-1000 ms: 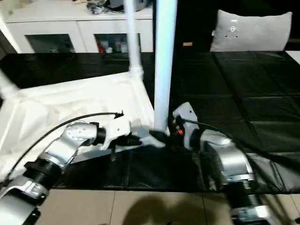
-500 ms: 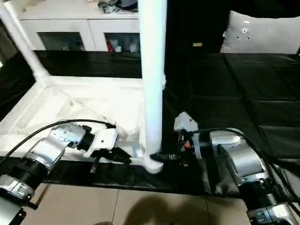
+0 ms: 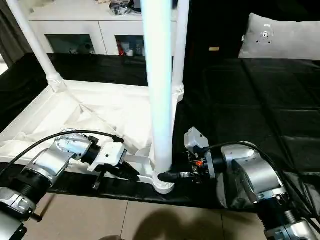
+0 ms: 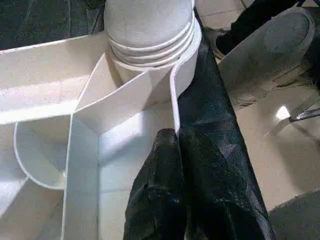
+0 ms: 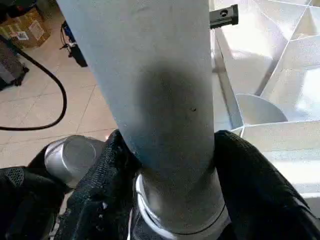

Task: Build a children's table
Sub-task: Rotate leg to tighten

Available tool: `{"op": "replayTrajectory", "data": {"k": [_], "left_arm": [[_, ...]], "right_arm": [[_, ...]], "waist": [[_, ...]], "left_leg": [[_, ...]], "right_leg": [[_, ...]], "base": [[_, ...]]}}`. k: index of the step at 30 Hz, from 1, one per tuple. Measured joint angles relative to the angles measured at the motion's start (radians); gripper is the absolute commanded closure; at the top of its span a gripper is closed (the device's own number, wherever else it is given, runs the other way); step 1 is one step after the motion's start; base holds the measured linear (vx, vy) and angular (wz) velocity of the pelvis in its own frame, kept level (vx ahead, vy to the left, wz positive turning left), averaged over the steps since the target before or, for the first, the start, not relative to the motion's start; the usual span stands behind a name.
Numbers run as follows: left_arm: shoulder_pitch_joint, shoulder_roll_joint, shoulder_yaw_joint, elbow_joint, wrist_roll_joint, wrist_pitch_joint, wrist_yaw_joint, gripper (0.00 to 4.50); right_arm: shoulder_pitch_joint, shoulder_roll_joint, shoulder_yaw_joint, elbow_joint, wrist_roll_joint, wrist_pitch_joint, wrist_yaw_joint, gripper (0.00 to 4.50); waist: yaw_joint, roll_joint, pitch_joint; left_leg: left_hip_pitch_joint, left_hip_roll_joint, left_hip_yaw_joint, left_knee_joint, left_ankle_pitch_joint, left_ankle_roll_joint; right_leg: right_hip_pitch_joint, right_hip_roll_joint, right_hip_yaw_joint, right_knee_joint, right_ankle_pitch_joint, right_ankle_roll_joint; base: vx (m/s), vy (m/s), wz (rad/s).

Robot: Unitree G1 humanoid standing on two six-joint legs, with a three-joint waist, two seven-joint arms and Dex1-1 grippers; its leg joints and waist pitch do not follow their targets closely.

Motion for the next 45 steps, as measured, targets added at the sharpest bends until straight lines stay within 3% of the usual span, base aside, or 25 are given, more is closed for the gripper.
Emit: {"op": "replayTrajectory", "data": {"k": [5, 9, 14, 19, 22, 23, 25, 28, 30, 35, 37, 39, 42, 45], "left_arm": [[0.005, -0.002, 0.01, -0.009, -0.018, 0.038, -0.007, 4.5], [0.006, -0.016, 0.031, -0.022, -0.006, 0.15, 0.061, 4.5], [0.004, -0.089, 0.1, -0.047, 0.044, 0.385, 0.282, 4.5], [0.003, -0.216, 0.128, -0.059, 0.063, 0.518, 0.488, 4.5], [-0.004, -0.264, 0.133, -0.059, 0.084, 0.553, 0.576, 4.5], [-0.009, -0.277, 0.134, -0.059, 0.096, 0.565, 0.597, 4.5], [-0.021, -0.295, 0.134, -0.058, 0.111, 0.584, 0.632, 4.5], [-0.03, -0.299, 0.127, -0.058, 0.117, 0.584, 0.644, 4.5], [-0.03, -0.295, 0.119, -0.059, 0.118, 0.57, 0.643, 4.5], [-0.031, -0.25, 0.101, -0.06, 0.111, 0.495, 0.572, 4.5], [-0.03, -0.221, 0.09, -0.06, 0.106, 0.46, 0.528, 4.5], [-0.031, -0.204, 0.089, -0.06, 0.105, 0.437, 0.499, 4.5], [-0.031, -0.165, 0.072, -0.052, 0.095, 0.378, 0.423, 4.5], [-0.031, -0.136, 0.063, -0.04, 0.086, 0.327, 0.365, 4.5]], "right_arm": [[0.031, 0.008, -0.018, -0.041, 0.006, 0.04, -0.028, 2.5], [0.045, 0.062, -0.039, -0.065, -0.014, 0.077, -0.156, 2.51], [0.006, 0.237, -0.11, -0.04, -0.102, 0.167, -0.521, 2.52], [-0.037, 0.35, -0.159, 0.005, -0.179, 0.187, -0.797, 2.54], [-0.056, 0.411, -0.18, 0.035, -0.212, 0.173, -0.914, 2.54], [-0.06, 0.426, -0.185, 0.044, -0.219, 0.164, -0.942, 2.54], [-0.063, 0.449, -0.196, 0.059, -0.23, 0.137, -0.985, 1.87], [-0.063, 0.459, -0.205, 0.063, -0.229, 0.116, -0.993, 1.85], [-0.06, 0.447, -0.206, 0.063, -0.227, 0.105, -0.976, 1.47], [-0.023, 0.327, -0.193, 0.055, -0.185, 0.062, -0.796, 1.05], [-0.003, 0.26, -0.178, 0.039, -0.161, 0.053, -0.695, 0.93], [0.005, 0.237, -0.175, 0.036, -0.155, 0.049, -0.642, 0.65], [0.008, 0.129, -0.139, 0.023, -0.152, 0.033, -0.508, 0.56], [0.008, 0.089, -0.133, 0.024, -0.142, 0.006, -0.415, 0.37]], "waist": [[0.0, 0.0, 0.0], [-0.008, 0.0, 0.0], [-0.071, 0.0, 0.001], [-0.146, 0.002, 0.001], [-0.167, 0.002, 0.001], [-0.169, 0.002, 0.001], [-0.169, 0.002, 0.002], [-0.167, 0.003, 0.002], [-0.163, 0.003, 0.002], [-0.135, 0.005, 0.001], [-0.114, 0.006, 0.001], [-0.104, 0.008, 0.002], [-0.086, 0.011, 0.001], [-0.077, 0.011, 0.001]], "left_leg": [[0.0, 0.0, 0.0, 0.0, 0.0, 0.0], [0.01, 0.0, 0.002, -0.001, 0.0, -0.001], [0.014, -0.001, 0.001, 0.001, 0.001, -0.002], [0.013, -0.001, -0.015, 0.0, 0.001, -0.001], [0.012, -0.001, -0.018, 0.0, 0.0, 0.0], [0.012, -0.001, -0.018, 0.0, 0.0, 0.0], [0.009, -0.001, -0.02, -0.001, 0.0, 0.0], [0.001, -0.001, -0.021, -0.001, 0.0, 0.0], [-0.003, -0.001, -0.022, -0.002, 0.0, 0.0], [-0.004, -0.001, -0.021, -0.004, -0.002, 0.003], [-0.004, 0.001, -0.021, -0.007, -0.002, 0.003], [-0.004, 0.002, -0.02, -0.007, -0.001, 0.004], [-0.003, 0.002, -0.017, -0.006, -0.001, 0.004], [-0.003, 0.002, -0.016, -0.005, -0.002, 0.004]], "right_leg": [[0.0, 0.0, 0.0, 0.0, 0.0, 0.0], [0.005, 0.0, 0.002, 0.002, 0.0, 0.0], [0.005, 0.0, -0.001, -0.004, 0.0, 0.0], [0.021, 0.0, -0.025, -0.037, 0.0, 0.001], [0.024, -0.003, -0.031, -0.04, 0.0, 0.001], [0.024, -0.003, -0.032, -0.04, 0.0, 0.001], [0.024, -0.003, -0.034, -0.04, 0.0, 0.001], [0.02, -0.003, -0.033, -0.038, 0.0, 0.001], [0.019, -0.003, -0.032, -0.037, 0.0, 0.0], [0.016, -0.002, -0.03, -0.031, 0.01, -0.003], [0.014, 0.0, -0.031, -0.029, 0.01, -0.006], [0.013, 0.0, -0.031, -0.027, 0.009, -0.007], [0.012, 0.0, -0.028, -0.026, 0.009, -0.007], [0.012, 0.0, -0.026, -0.024, 0.009, -0.006]], "base": [[0.0, 0.0, 0.0], [0.0, 0.0, 0.0], [0.0, 0.0, 0.0], [0.0, 0.0, 0.0], [0.0, 0.0, 0.0], [0.0, 0.0, 0.0], [0.0, 0.0, 0.0], [0.0, 0.0, 0.0], [0.0, 0.0, 0.0], [0.0, 0.0, 0.0], [0.0, 0.0, 0.0], [0.0, 0.0, 0.0], [0.0, 0.0, 0.0], [0.0, 0.0, 0.0]]}}
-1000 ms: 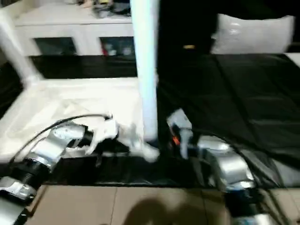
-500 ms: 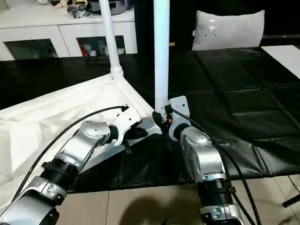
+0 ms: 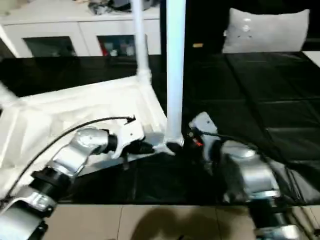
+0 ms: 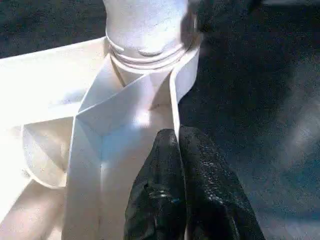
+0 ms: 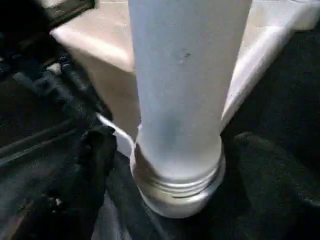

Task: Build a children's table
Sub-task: Rotate leg to tighten

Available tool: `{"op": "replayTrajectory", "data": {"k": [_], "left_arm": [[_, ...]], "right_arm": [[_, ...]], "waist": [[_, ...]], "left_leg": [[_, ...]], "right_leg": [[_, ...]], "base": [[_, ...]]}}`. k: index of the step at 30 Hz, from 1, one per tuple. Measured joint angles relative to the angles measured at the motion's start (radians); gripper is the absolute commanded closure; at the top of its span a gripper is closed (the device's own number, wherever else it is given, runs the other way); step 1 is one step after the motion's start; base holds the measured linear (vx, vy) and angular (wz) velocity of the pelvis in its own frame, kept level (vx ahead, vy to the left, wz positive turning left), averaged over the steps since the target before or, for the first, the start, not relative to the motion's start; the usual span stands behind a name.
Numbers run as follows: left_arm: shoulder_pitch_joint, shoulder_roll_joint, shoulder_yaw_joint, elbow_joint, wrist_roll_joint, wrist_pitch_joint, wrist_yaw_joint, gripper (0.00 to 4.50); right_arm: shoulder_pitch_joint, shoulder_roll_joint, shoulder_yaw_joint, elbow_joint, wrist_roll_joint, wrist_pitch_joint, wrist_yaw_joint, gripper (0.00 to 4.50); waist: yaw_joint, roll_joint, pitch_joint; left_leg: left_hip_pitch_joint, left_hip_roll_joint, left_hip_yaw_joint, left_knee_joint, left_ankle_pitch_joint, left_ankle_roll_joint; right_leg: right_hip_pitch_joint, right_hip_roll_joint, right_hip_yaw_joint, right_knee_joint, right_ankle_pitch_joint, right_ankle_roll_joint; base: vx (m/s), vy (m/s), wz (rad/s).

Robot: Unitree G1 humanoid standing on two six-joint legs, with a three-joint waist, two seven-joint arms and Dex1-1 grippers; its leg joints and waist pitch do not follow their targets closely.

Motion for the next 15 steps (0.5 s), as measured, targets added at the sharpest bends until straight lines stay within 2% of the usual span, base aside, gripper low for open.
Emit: {"op": "replayTrajectory", "data": {"k": [3, 4, 9, 15], "left_arm": [[0.0, 0.043, -0.019, 0.012, -0.017, -0.08, -0.091, 4.5], [0.002, 0.064, -0.024, 0.021, -0.028, -0.114, -0.14, 4.5], [0.008, 0.104, -0.044, 0.021, -0.046, -0.186, -0.251, 4.5], [0.016, 0.13, -0.066, 0.014, -0.066, -0.232, -0.318, 4.5]], "right_arm": [[-0.002, -0.054, 0.02, 0.0, 0.05, -0.009, 0.136, 0.37], [-0.004, -0.07, 0.022, 0.0, 0.061, -0.015, 0.181, 0.64], [-0.019, -0.077, 0.046, 0.002, 0.086, -0.039, 0.279, 0.89], [-0.018, -0.08, 0.083, 0.001, 0.106, -0.078, 0.373, 1.34]], "waist": [[0.015, 0.0, 0.0], [0.021, 0.0, 0.0], [0.046, 0.0, 0.0], [0.049, -0.002, 0.0]], "left_leg": [[0.001, 0.0, 0.001, 0.001, -0.001, -0.001], [0.001, 0.0, 0.002, 0.002, -0.001, -0.001], [0.003, 0.001, 0.005, 0.005, 0.0, -0.002], [0.009, 0.0, 0.015, 0.004, -0.001, -0.001]], "right_leg": [[-0.001, 0.0, 0.002, 0.003, 0.0, 0.0], [-0.001, 0.0, 0.002, 0.004, -0.001, 0.001], [-0.002, 0.0, 0.008, 0.009, -0.001, 0.002], [-0.002, 0.0, 0.022, 0.01, -0.002, 0.003]], "base": [[0.0, 0.0, 0.0], [0.0, 0.0, 0.0], [0.0, 0.0, 0.0], [0.0, 0.0, 0.0]]}}
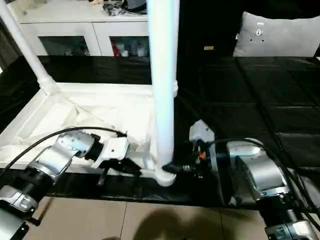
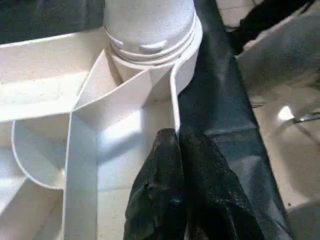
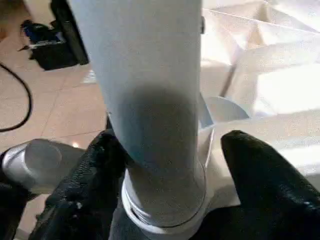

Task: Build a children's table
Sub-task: Rotate leg to tighten

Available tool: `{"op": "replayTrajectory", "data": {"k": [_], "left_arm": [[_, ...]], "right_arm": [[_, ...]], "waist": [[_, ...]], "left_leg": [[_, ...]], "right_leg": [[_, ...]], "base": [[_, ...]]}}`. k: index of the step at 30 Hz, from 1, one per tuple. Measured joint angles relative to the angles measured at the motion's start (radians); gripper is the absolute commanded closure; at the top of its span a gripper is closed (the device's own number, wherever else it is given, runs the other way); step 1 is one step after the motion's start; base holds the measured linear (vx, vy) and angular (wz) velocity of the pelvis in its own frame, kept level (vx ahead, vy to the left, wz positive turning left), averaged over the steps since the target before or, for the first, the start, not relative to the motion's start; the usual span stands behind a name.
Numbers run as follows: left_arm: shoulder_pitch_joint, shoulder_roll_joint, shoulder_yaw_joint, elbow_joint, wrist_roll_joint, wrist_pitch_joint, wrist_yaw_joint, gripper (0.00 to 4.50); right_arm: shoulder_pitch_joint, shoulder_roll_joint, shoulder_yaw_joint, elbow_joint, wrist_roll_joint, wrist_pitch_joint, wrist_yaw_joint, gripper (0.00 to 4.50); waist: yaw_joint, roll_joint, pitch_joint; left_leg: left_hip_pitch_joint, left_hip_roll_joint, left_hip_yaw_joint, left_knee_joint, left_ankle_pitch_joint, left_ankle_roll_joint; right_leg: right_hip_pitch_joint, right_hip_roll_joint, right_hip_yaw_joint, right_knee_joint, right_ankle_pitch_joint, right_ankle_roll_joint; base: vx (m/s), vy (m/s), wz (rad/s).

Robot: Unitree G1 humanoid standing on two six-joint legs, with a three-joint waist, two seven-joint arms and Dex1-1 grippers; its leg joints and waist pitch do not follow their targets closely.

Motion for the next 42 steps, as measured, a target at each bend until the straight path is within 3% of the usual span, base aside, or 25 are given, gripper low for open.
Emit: {"op": "replayTrajectory", "data": {"k": [11, 17, 23, 26, 29, 35, 36, 38, 42], "left_arm": [[0.001, 0.004, -0.007, 0.002, -0.001, -0.037, -0.031, 4.5], [0.001, 0.002, -0.005, 0.004, -0.008, -0.037, -0.035, 4.5], [0.011, -0.008, 0.016, -0.01, -0.027, 0.066, -0.012, 4.5], [0.013, -0.023, 0.051, -0.01, 0.01, 0.153, 0.087, 4.5], [0.008, -0.072, 0.083, -0.014, 0.049, 0.245, 0.221, 4.5], [-0.011, -0.227, 0.118, -0.014, 0.084, 0.417, 0.485, 4.5], [-0.011, -0.241, 0.121, -0.014, 0.089, 0.429, 0.506, 4.5], [-0.013, -0.26, 0.121, -0.017, 0.093, 0.44, 0.533, 4.5], [-0.012, -0.28, 0.106, -0.036, 0.095, 0.442, 0.526, 4.5]], "right_arm": [[0.001, 0.003, 0.031, -0.003, 0.016, -0.001, 0.05, 2.37], [0.005, 0.003, 0.03, -0.004, 0.025, 0.007, 0.05, 2.55], [0.023, 0.029, 0.019, -0.047, 0.031, 0.086, -0.036, 2.58], [0.023, 0.115, -0.02, -0.038, -0.02, 0.106, -0.209, 2.59], [0.01, 0.203, -0.058, -0.016, -0.062, 0.134, -0.41, 2.59], [-0.068, 0.339, -0.108, 0.047, -0.164, 0.188, -0.767, 2.59], [-0.072, 0.362, -0.12, 0.059, -0.169, 0.182, -0.799, 2.04], [-0.073, 0.385, -0.134, 0.07, -0.171, 0.167, -0.839, 1.9], [-0.073, 0.394, -0.146, 0.1, -0.173, 0.161, -0.871, 1.55]], "waist": [[0.007, -0.001, 0.0], [0.01, -0.001, 0.0], [0.008, -0.001, 0.0], [-0.014, -0.002, 0.001], [-0.045, -0.003, 0.001], [-0.127, -0.003, 0.001], [-0.137, -0.003, 0.001], [-0.145, -0.003, 0.001], [-0.128, -0.004, 0.001]], "left_leg": [[0.001, 0.0, 0.002, -0.001, 0.0, 0.0], [0.001, 0.0, 0.002, -0.001, 0.0, 0.0], [0.007, 0.001, 0.006, -0.002, 0.0, 0.0], [0.009, 0.001, 0.007, -0.002, 0.0, 0.0], [0.009, 0.0, 0.006, 0.001, 0.0, 0.0], [0.003, -0.002, -0.005, 0.002, 0.0, 0.0], [0.002, -0.003, -0.007, 0.002, 0.0, 0.001], [0.002, -0.004, -0.009, 0.002, 0.0, 0.001], [-0.001, -0.004, -0.012, -0.001, 0.0, 0.001]], "right_leg": [[0.0, 0.0, 0.001, 0.001, -0.001, 0.001], [0.0, 0.0, 0.001, 0.001, -0.001, 0.002], [0.001, 0.0, 0.004, 0.004, -0.001, 0.002], [0.002, 0.0, 0.004, 0.003, -0.002, 0.003], [0.002, 0.0, 0.002, -0.001, -0.002, 0.003], [0.009, 0.0, -0.011, -0.027, -0.002, 0.004], [0.01, 0.0, -0.011, -0.029, -0.002, 0.004], [0.01, -0.001, -0.013, -0.03, -0.002, 0.004], [0.008, -0.001, -0.012, -0.025, -0.001, 0.003]], "base": [[0.0, 0.0, 0.0], [0.0, 0.0, 0.0], [0.0, 0.0, 0.0], [0.0, 0.0, 0.0], [0.0, 0.0, 0.0], [0.0, 0.0, 0.0], [0.0, 0.0, 0.0], [0.0, 0.0, 0.0], [0.0, 0.0, 0.0]]}}
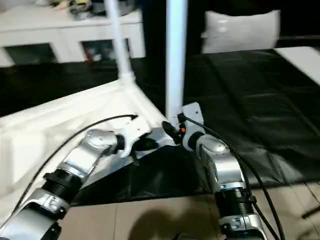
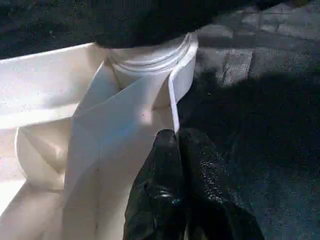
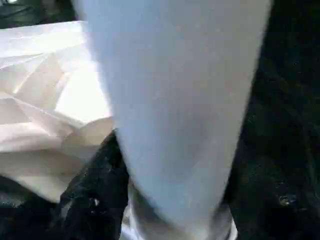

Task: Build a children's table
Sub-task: Rotate leg to tighten

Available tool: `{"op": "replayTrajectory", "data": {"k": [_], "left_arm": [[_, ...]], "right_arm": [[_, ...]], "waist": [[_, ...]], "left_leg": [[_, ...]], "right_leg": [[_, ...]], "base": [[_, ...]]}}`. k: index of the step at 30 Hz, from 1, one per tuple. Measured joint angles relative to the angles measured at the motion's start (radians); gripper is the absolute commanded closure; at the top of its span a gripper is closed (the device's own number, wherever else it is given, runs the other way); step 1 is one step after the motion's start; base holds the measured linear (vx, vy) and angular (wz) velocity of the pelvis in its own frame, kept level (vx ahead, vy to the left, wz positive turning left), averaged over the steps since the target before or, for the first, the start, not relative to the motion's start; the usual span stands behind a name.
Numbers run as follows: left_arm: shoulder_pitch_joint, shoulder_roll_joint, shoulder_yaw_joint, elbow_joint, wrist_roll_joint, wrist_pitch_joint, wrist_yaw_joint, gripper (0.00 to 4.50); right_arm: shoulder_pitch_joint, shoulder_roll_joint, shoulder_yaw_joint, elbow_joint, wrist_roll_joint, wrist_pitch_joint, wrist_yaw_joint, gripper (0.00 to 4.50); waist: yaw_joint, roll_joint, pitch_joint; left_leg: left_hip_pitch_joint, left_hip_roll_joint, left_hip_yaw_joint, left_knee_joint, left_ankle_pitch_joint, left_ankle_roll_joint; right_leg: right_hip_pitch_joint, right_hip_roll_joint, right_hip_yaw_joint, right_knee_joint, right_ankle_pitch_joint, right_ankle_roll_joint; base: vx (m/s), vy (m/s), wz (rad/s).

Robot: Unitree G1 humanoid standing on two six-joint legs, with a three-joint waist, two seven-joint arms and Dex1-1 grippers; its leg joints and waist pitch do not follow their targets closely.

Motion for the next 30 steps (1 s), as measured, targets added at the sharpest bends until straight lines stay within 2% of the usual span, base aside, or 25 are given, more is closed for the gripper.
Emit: {"op": "replayTrajectory", "data": {"k": [3, 4, 8, 10, 12, 16, 23, 25, 27, 30], "left_arm": [[0.0, 0.005, -0.015, -0.01, 0.0, -0.013, -0.015, 4.5], [0.0, 0.014, -0.019, -0.013, 0.0, -0.028, -0.022, 4.5], [0.0, 0.042, -0.024, -0.014, -0.004, -0.071, -0.052, 4.5], [0.0, 0.065, -0.03, -0.014, -0.014, -0.102, -0.098, 4.5], [0.001, 0.083, -0.037, -0.013, -0.017, -0.131, -0.132, 4.5], [0.005, 0.143, -0.057, -0.011, -0.03, -0.207, -0.226, 4.5], [0.006, 0.218, -0.088, -0.002, -0.051, -0.328, -0.384, 4.5], [0.006, 0.243, -0.097, -0.002, -0.067, -0.352, -0.438, 4.5], [0.006, 0.258, -0.105, -0.004, -0.074, -0.366, -0.473, 4.5], [0.007, 0.28, -0.117, -0.013, -0.085, -0.389, -0.525, 4.5]], "right_arm": [[0.005, -0.007, 0.003, -0.003, 0.001, -0.016, 0.023, 1.38], [0.012, -0.022, 0.006, -0.007, 0.004, -0.028, 0.045, 1.03], [0.028, -0.06, 0.018, -0.015, 0.015, -0.059, 0.117, 0.86], [0.055, -0.103, 0.022, -0.035, 0.043, -0.082, 0.198, 0.69], [0.071, -0.147, 0.028, -0.048, 0.06, -0.089, 0.269, 0.53], [0.107, -0.273, 0.077, -0.107, 0.088, -0.101, 0.455, 0.11], [0.118, -0.39, 0.111, -0.136, 0.133, -0.11, 0.694, 0.11], [0.118, -0.412, 0.111, -0.136, 0.142, -0.119, 0.742, 0.38], [0.115, -0.418, 0.116, -0.136, 0.158, -0.119, 0.773, 0.46], [0.105, -0.429, 0.134, -0.136, 0.181, -0.118, 0.83, 0.89]], "waist": [[0.02, 0.0, 0.0], [0.028, 0.0, 0.0], [0.051, 0.001, 0.0], [0.066, 0.001, 0.0], [0.073, 0.001, 0.0], [0.088, 0.001, 0.0], [0.114, 0.0, 0.0], [0.12, 0.0, 0.0], [0.126, -0.001, 0.0], [0.133, -0.001, 0.0]], "left_leg": [[-0.002, 0.0, 0.001, -0.001, 0.0, 0.0], [-0.002, 0.0, 0.001, -0.003, 0.0, 0.0], [-0.007, 0.0, 0.002, -0.003, 0.001, 0.002], [-0.01, 0.001, 0.002, -0.003, 0.003, 0.005], [-0.01, 0.001, 0.003, -0.003, 0.003, 0.005], [-0.009, 0.001, 0.006, -0.001, 0.003, 0.005], [-0.008, 0.002, 0.009, 0.001, 0.001, 0.0], [-0.008, 0.002, 0.01, 0.001, 0.001, 0.0], [-0.007, 0.002, 0.01, 0.001, 0.001, 0.0], [-0.007, 0.002, 0.01, 0.001, 0.001, 0.001]], "right_leg": [[-0.001, 0.0, 0.004, 0.009, 0.001, 0.0], [-0.002, 0.001, 0.005, 0.011, 0.001, 0.0], [-0.013, 0.001, 0.009, 0.025, 0.0, -0.003], [-0.017, 0.002, 0.009, 0.026, 0.001, -0.004], [-0.018, 0.002, 0.011, 0.026, 0.001, -0.005], [-0.018, 0.002, 0.014, 0.026, 0.001, -0.004], [-0.016, 0.002, 0.016, 0.026, 0.0, -0.001], [-0.016, 0.001, 0.016, 0.027, 0.0, -0.001], [-0.017, 0.001, 0.016, 0.028, 0.001, -0.003], [-0.017, 0.001, 0.016, 0.029, 0.002, -0.004]], "base": [[0.0, 0.0, 0.0], [0.0, 0.0, 0.0], [0.0, 0.0, 0.0], [0.0, 0.0, 0.0], [0.0, 0.0, 0.0], [0.0, 0.0, 0.0], [0.0, 0.0, 0.0], [0.0, 0.0, 0.0], [0.0, 0.0, 0.0], [0.0, 0.0, 0.0]]}}
